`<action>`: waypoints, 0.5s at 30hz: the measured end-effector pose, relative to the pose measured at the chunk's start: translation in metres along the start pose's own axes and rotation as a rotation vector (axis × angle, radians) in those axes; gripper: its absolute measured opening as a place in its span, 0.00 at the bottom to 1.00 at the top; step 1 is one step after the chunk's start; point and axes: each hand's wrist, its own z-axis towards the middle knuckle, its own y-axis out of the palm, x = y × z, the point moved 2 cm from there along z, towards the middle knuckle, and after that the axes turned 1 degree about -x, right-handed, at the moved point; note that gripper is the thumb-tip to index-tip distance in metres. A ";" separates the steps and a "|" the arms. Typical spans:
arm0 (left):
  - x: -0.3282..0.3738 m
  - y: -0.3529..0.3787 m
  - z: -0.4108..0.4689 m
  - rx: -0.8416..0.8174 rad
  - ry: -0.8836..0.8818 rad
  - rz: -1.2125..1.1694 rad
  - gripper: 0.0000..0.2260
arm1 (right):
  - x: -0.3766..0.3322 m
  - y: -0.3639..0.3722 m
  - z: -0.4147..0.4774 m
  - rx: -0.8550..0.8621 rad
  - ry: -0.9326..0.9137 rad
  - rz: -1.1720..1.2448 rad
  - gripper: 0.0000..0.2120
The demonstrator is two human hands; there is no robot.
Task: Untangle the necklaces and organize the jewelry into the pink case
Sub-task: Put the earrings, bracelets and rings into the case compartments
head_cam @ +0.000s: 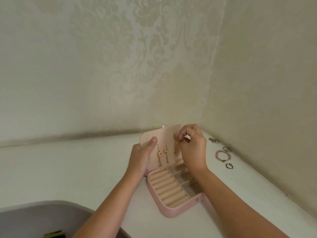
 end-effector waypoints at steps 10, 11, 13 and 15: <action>0.000 -0.001 0.001 0.002 0.009 -0.024 0.11 | 0.006 0.003 -0.003 -0.083 -0.009 -0.116 0.23; 0.001 -0.001 0.001 0.001 0.008 -0.022 0.11 | 0.005 0.002 -0.003 -0.096 0.010 -0.095 0.23; 0.001 -0.001 0.001 -0.002 0.009 -0.019 0.11 | 0.003 -0.001 -0.003 -0.115 0.056 -0.037 0.21; 0.001 -0.001 -0.001 -0.016 0.016 -0.017 0.11 | 0.001 -0.006 -0.002 -0.125 0.109 0.004 0.16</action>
